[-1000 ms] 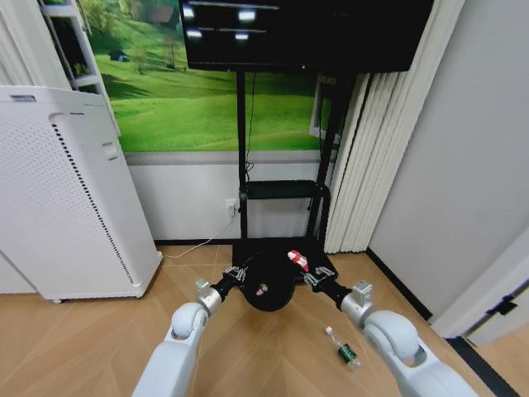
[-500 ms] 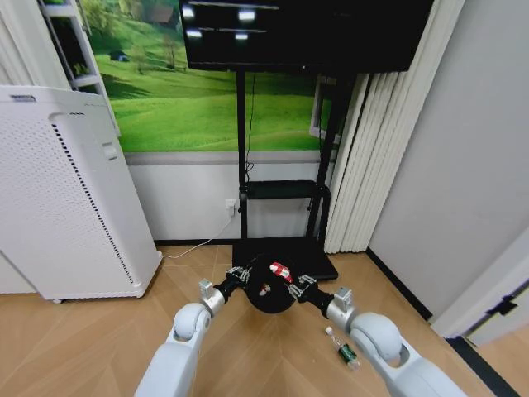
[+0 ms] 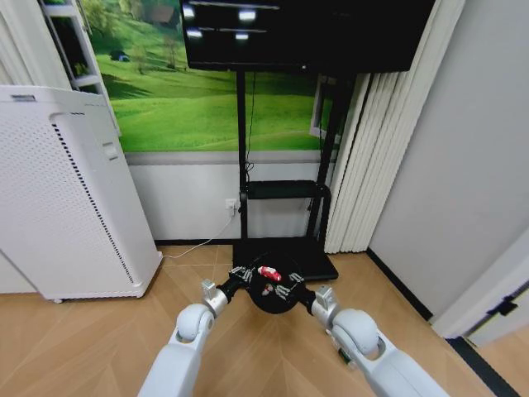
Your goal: Pick up the trash bin and place the garbage on the floor into it.
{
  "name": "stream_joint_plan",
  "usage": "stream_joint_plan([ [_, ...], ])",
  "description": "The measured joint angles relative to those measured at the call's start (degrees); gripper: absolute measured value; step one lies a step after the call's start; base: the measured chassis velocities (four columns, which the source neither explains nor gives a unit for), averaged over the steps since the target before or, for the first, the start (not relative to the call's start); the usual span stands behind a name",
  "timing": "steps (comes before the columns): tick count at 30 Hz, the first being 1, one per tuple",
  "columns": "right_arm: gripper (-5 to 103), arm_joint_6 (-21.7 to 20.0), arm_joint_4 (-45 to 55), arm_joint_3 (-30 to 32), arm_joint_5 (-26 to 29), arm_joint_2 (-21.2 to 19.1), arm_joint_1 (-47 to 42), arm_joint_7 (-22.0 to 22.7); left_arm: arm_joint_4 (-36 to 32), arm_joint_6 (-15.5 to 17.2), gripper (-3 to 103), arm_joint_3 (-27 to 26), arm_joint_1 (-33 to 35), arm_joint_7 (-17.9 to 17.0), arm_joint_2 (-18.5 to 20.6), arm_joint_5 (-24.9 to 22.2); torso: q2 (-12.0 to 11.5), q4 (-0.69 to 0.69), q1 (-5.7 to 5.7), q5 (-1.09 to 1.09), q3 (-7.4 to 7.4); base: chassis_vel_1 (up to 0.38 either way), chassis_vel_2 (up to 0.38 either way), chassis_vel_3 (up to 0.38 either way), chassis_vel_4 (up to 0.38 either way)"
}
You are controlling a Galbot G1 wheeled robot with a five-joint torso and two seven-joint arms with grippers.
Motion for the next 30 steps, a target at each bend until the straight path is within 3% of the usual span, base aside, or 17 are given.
stream_joint_plan([
  [2,78,0.0,0.12,1.34,0.53,0.05,-0.34,0.43,-0.16,0.0,7,-0.03,0.16,0.0,-0.02,0.05,0.0,0.0,0.0,0.0,0.0,0.0,0.0,0.0,0.0],
  [5,83,0.05,0.15,2.23,1.02,0.14,-0.55,0.96,-0.23,0.01,7,-0.03,0.25,0.0,-0.02,0.09,0.0,0.0,0.0,0.0,0.0,0.0,0.0,0.0,0.0],
  [7,97,0.14,0.39,5.63,3.85,1.03,-1.67,6.07,-0.85,0.01,7,-0.2,0.69,0.0,0.09,0.12,0.0,0.0,0.0,0.0,0.0,0.0,0.0,0.0,0.0],
  [8,97,0.14,0.39,5.63,3.85,1.03,-1.67,6.07,-0.85,0.01,7,-0.2,0.69,0.0,0.09,0.12,0.0,0.0,0.0,0.0,0.0,0.0,0.0,0.0,0.0],
  [9,99,-0.05,-0.24,7.59,4.96,2.12,-2.11,10.48,-1.25,0.0,7,-0.49,0.92,0.03,0.24,0.12,0.0,-0.01,0.0,-0.01,0.0,0.0,0.0,0.0,0.0],
  [11,99,-0.17,-0.55,8.11,5.29,2.52,-2.19,11.89,-1.34,0.01,7,-0.59,0.99,0.05,0.28,0.11,0.0,-0.01,0.0,-0.01,0.0,0.0,0.0,0.0,0.0],
  [12,100,-0.84,-2.4,10.3,7.16,4.83,-2.23,18.56,-1.71,0.0,7,-0.96,1.23,0.09,0.46,0.08,0.0,0.0,0.0,0.01,0.0,0.0,0.0,0.0,0.0],
  [13,100,-1.05,-3.42,11.31,7.92,6.06,-2.06,21.42,-1.95,0.01,7,-1.12,1.31,0.11,0.62,0.02,0.0,-0.01,0.0,0.01,0.0,0.0,0.0,0.0,0.0],
  [14,100,-1.05,-3.42,11.31,7.92,6.06,-2.06,21.42,-1.95,0.01,7,-1.12,1.31,0.11,0.62,0.02,0.0,-0.01,0.0,0.01,0.0,0.0,0.0,0.0,0.0],
  [15,100,-0.89,-5.35,13.07,8.42,8.28,-1.5,25.03,-2.42,0.01,7,-1.39,1.44,0.15,0.95,-0.27,0.0,0.01,0.0,0.01,0.0,0.0,0.0,0.0,0.0],
  [19,100,-0.25,-7.09,15.32,8.41,9.85,-1.37,26.39,-2.81,0.04,7,-1.76,1.57,0.18,1.53,-0.59,0.0,0.01,0.0,0.01,0.0,0.0,0.0,0.0,0.0],
  [30,100,0.64,-7.52,17.01,7.94,9.16,-2.41,22.89,-3.08,0.13,7,-1.93,1.75,0.29,1.99,-0.72,0.0,0.01,0.0,0.0,0.0,-0.029,-0.018,0.022,0.016],
])
